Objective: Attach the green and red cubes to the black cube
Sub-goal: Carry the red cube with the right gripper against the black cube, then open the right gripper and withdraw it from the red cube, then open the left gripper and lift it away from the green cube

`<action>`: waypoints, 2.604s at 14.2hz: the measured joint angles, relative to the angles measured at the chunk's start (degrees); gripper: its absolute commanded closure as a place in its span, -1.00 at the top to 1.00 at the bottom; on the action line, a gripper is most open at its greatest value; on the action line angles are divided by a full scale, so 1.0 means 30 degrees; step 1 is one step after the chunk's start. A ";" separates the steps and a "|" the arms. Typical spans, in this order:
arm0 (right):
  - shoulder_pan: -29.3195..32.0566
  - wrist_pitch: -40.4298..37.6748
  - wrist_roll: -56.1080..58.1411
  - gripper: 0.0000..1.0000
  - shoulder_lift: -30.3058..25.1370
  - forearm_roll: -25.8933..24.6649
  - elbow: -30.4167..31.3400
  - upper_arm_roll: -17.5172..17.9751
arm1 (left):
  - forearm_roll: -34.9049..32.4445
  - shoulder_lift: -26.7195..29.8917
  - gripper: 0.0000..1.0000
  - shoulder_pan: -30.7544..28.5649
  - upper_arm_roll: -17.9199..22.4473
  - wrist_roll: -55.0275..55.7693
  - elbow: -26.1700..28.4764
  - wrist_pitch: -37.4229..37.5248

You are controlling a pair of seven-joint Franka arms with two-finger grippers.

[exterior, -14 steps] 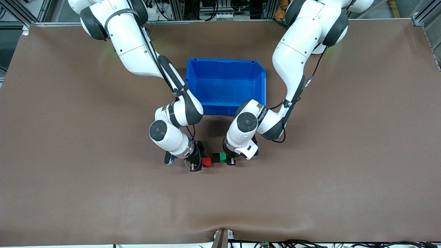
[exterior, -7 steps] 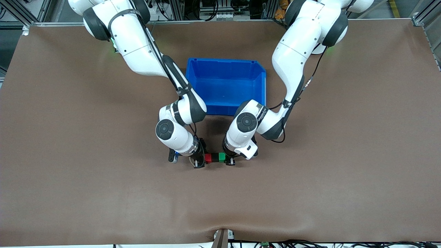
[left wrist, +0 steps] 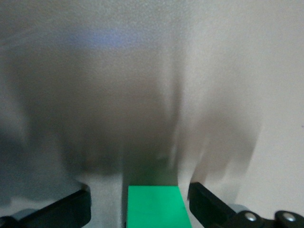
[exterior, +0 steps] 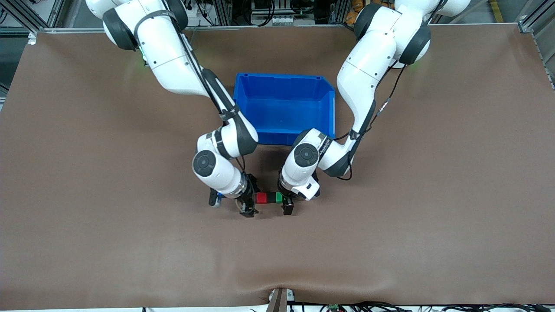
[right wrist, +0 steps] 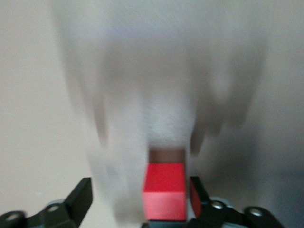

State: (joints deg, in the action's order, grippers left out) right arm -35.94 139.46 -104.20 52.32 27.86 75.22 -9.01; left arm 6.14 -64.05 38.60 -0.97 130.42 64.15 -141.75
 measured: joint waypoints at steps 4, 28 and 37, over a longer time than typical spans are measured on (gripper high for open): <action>0.1577 -0.4449 0.1457 1.00 -0.2174 -0.0886 -0.0634 -0.0653 | -0.0035 0.0026 1.00 -0.0010 0.0052 -0.0001 -0.0303 0.0585; 0.8581 -1.9597 3.7671 1.00 -1.7512 -0.7841 0.3954 -0.4165 | -0.0746 1.1078 1.00 -0.4523 0.0663 -1.9956 0.2551 1.3846; 1.1567 -1.8390 3.7757 1.00 -1.9228 -0.6793 0.2765 -0.2224 | -0.2099 1.6290 1.00 -0.8709 0.0689 -3.1253 0.5460 1.6685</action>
State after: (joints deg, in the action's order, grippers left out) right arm -1.24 84.29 9.07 -5.37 7.48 83.51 -15.68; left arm -0.16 -15.18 12.48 1.10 36.67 80.53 -91.69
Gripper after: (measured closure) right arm 0.000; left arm 0.000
